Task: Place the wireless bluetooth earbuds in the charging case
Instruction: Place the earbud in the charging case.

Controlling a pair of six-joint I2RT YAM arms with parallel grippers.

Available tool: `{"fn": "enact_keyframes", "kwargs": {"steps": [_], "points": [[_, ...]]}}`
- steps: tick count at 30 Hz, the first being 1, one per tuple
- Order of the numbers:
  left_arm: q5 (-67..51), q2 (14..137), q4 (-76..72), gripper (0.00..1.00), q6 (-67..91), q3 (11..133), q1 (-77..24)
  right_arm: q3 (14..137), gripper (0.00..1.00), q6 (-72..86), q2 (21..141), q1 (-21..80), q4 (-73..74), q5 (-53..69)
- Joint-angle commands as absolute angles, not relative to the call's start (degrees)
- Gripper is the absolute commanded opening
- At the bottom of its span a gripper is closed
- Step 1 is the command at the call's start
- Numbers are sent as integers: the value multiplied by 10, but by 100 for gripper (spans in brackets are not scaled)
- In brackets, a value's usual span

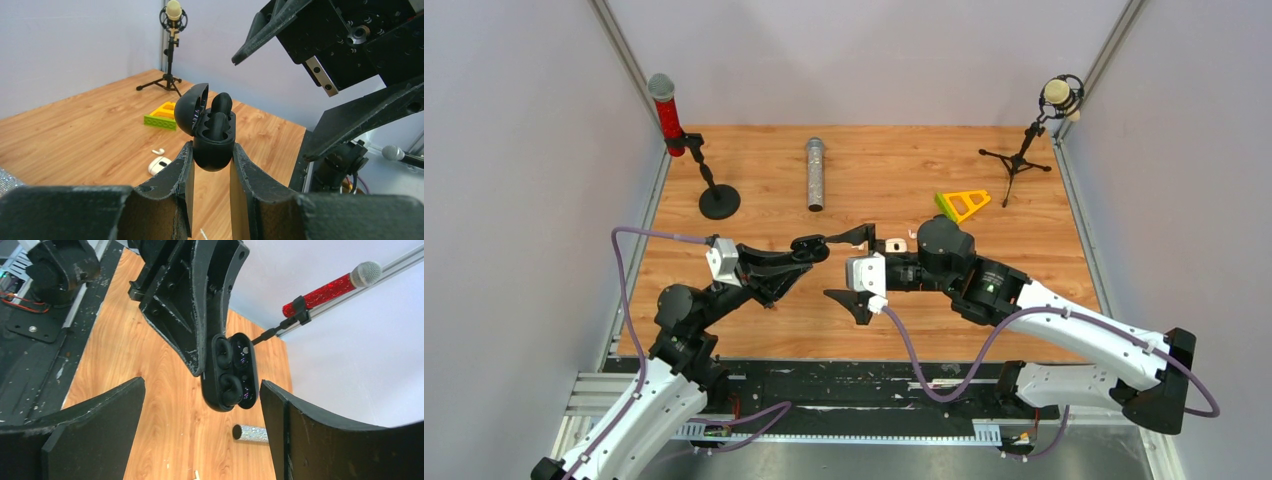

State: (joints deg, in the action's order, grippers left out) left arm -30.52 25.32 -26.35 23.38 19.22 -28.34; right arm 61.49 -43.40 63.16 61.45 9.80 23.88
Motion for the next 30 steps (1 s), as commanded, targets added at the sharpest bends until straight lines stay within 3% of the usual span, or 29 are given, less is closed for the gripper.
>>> {"fn": "enact_keyframes", "kwargs": {"steps": [1,16,30], "points": [[-294,254,-278,0,248,215,-278,609,87,-467,639,621,33,225],[-296,262,-288,0,275,217,-269,559,85,-586,655,642,-62,176],[-294,262,-288,0,278,217,-266,552,77,-615,667,653,-37,153]]}}
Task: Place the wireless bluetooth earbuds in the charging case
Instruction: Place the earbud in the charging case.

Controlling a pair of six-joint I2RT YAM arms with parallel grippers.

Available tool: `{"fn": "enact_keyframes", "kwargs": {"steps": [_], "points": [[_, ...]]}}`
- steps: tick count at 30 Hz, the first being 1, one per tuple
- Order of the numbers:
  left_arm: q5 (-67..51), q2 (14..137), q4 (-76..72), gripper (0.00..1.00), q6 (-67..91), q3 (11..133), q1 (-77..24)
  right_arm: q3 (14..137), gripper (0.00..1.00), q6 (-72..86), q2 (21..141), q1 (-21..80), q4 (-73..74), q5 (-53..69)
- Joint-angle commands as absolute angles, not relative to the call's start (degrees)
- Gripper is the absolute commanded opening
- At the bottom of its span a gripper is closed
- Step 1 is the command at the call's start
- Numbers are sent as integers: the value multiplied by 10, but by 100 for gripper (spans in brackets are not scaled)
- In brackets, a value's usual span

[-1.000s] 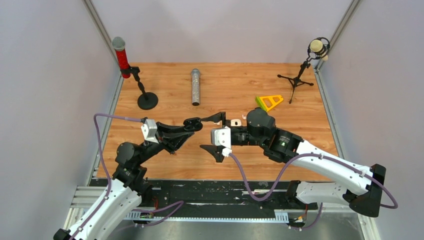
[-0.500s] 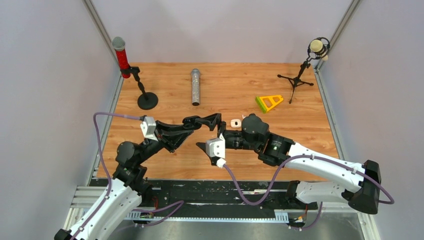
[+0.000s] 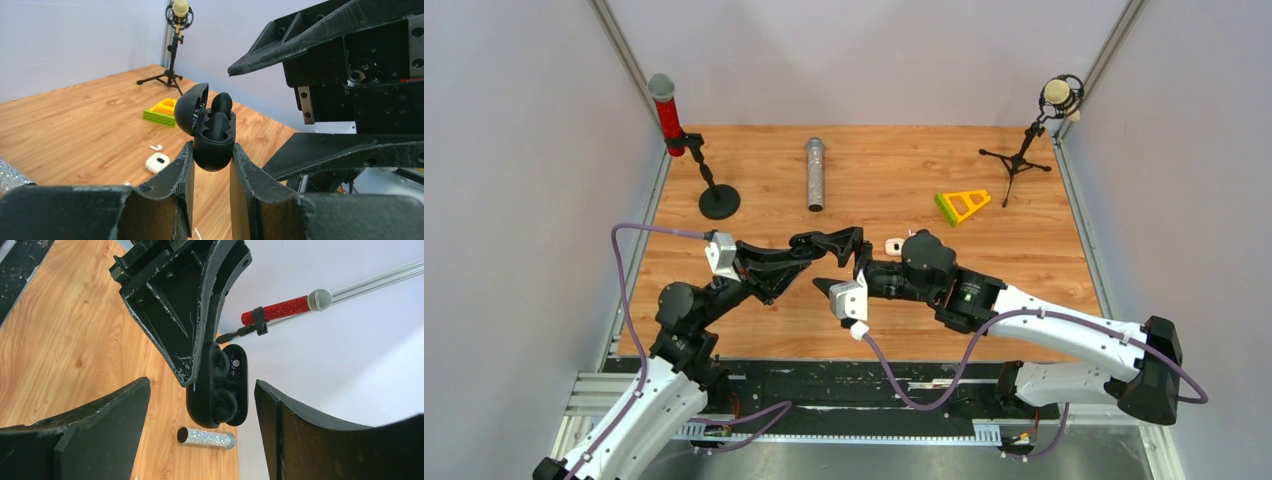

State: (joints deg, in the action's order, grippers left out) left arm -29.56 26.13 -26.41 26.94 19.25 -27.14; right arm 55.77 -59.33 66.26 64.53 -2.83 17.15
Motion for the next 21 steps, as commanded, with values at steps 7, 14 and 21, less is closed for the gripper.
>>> {"fn": "enact_keyframes", "kwargs": {"steps": [7,14,21], "points": [[-297,260,-288,0,279,218,-266,549,75,-642,679,657,-53,108],[-297,260,-287,0,279,218,-266,549,70,-643,680,662,-69,96],[-295,260,-286,0,280,218,-266,547,64,-644,678,666,-67,97]]}}
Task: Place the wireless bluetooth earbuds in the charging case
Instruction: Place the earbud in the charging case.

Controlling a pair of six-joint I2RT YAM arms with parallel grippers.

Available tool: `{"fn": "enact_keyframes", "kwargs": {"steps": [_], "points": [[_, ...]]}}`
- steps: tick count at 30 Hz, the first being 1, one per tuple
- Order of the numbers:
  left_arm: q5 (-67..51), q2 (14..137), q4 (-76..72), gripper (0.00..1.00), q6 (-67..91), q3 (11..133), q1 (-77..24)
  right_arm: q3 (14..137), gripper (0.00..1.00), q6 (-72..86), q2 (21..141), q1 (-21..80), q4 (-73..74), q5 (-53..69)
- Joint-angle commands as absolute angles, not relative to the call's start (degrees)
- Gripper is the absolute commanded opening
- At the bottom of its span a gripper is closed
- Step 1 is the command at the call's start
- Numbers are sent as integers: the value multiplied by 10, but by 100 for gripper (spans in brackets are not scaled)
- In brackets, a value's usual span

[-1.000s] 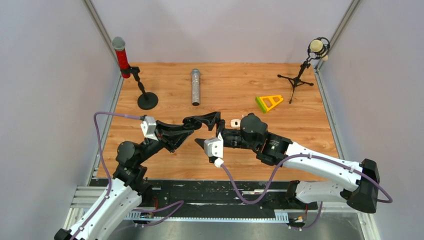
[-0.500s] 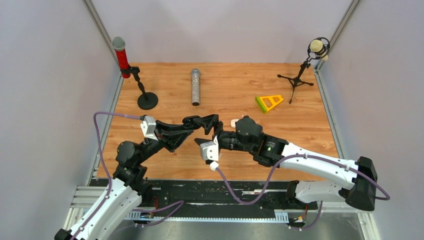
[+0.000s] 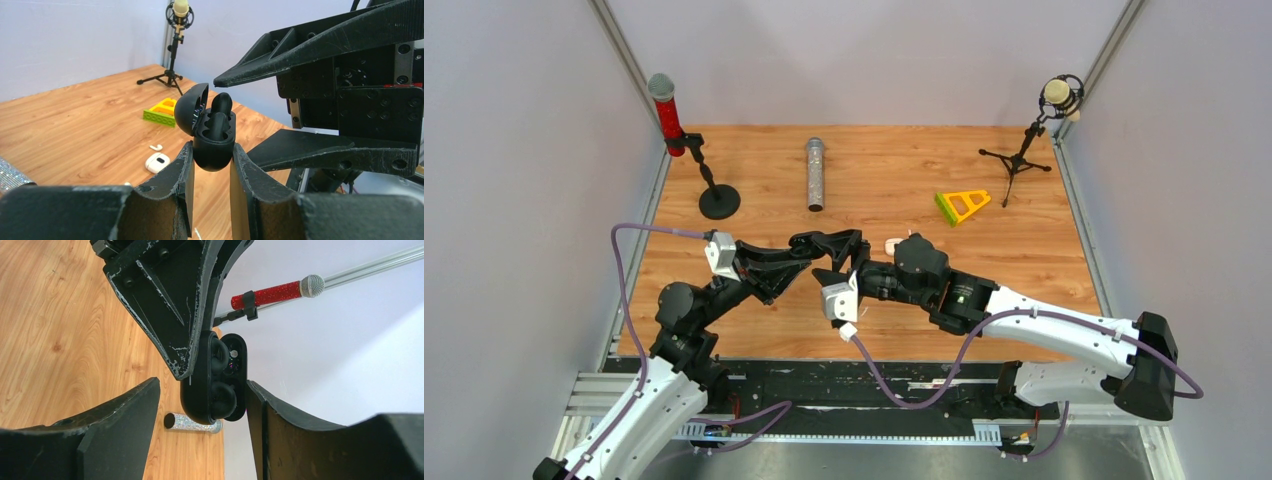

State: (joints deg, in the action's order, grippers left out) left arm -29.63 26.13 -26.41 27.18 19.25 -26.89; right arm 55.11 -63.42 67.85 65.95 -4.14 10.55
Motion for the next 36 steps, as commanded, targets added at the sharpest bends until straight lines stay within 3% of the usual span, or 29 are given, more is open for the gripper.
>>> {"fn": "enact_keyframes", "kwargs": {"steps": [1,18,32,36], "points": [[-295,259,-285,0,280,218,-266,546,63,-647,679,666,-67,96],[-297,258,-290,0,287,217,-264,545,57,-660,694,669,-79,60],[-296,257,-290,0,290,218,-261,550,44,-674,704,672,-78,47],[-296,256,-293,0,297,218,-258,548,50,-682,707,673,-83,39]]}}
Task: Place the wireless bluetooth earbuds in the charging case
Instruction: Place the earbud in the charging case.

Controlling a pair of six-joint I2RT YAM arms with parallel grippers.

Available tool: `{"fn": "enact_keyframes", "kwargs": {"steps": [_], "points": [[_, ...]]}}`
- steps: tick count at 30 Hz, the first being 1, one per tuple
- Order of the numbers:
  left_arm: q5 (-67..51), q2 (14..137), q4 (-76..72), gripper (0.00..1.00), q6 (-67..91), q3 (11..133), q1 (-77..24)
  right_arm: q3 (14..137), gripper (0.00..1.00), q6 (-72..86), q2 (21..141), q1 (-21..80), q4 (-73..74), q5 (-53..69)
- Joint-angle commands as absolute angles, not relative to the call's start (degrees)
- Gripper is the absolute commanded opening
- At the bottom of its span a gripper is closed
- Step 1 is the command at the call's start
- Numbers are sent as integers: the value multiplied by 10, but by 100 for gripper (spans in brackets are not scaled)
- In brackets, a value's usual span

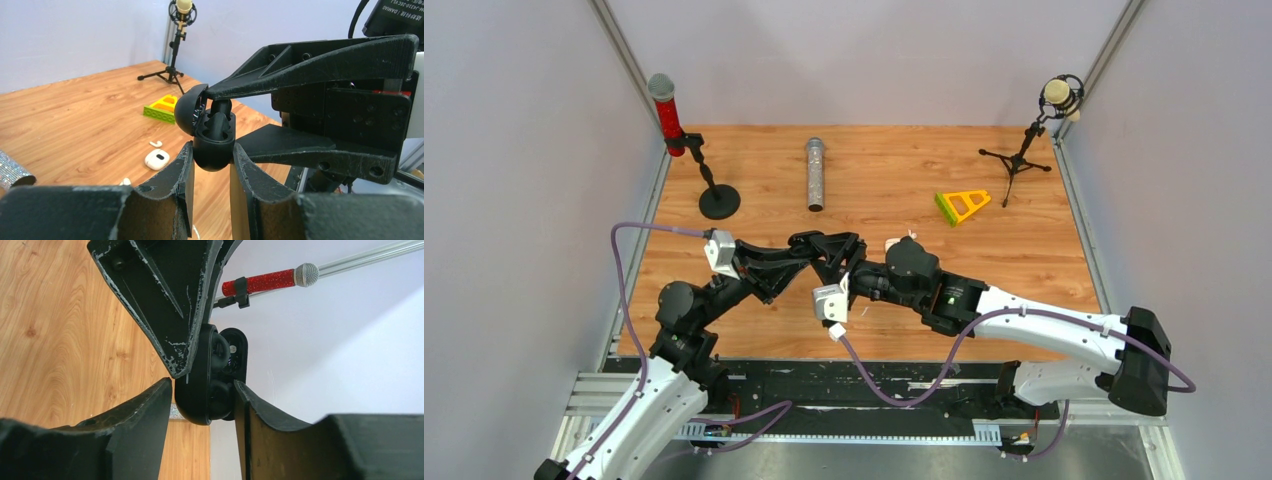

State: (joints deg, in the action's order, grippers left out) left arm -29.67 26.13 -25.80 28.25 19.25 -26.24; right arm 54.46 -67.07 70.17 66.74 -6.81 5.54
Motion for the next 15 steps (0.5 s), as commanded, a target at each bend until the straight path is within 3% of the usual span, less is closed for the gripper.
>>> {"fn": "enact_keyframes", "kwargs": {"steps": [1,6,11,15], "points": [[-296,256,-293,0,297,218,-258,547,51,-685,708,673,-87,37],[-296,256,-293,0,298,218,-257,546,49,-686,708,673,-92,30],[-298,257,-295,0,298,218,-258,549,38,-686,709,674,-90,32],[-299,256,-293,0,296,220,-257,551,34,-689,709,675,-88,36]]}}
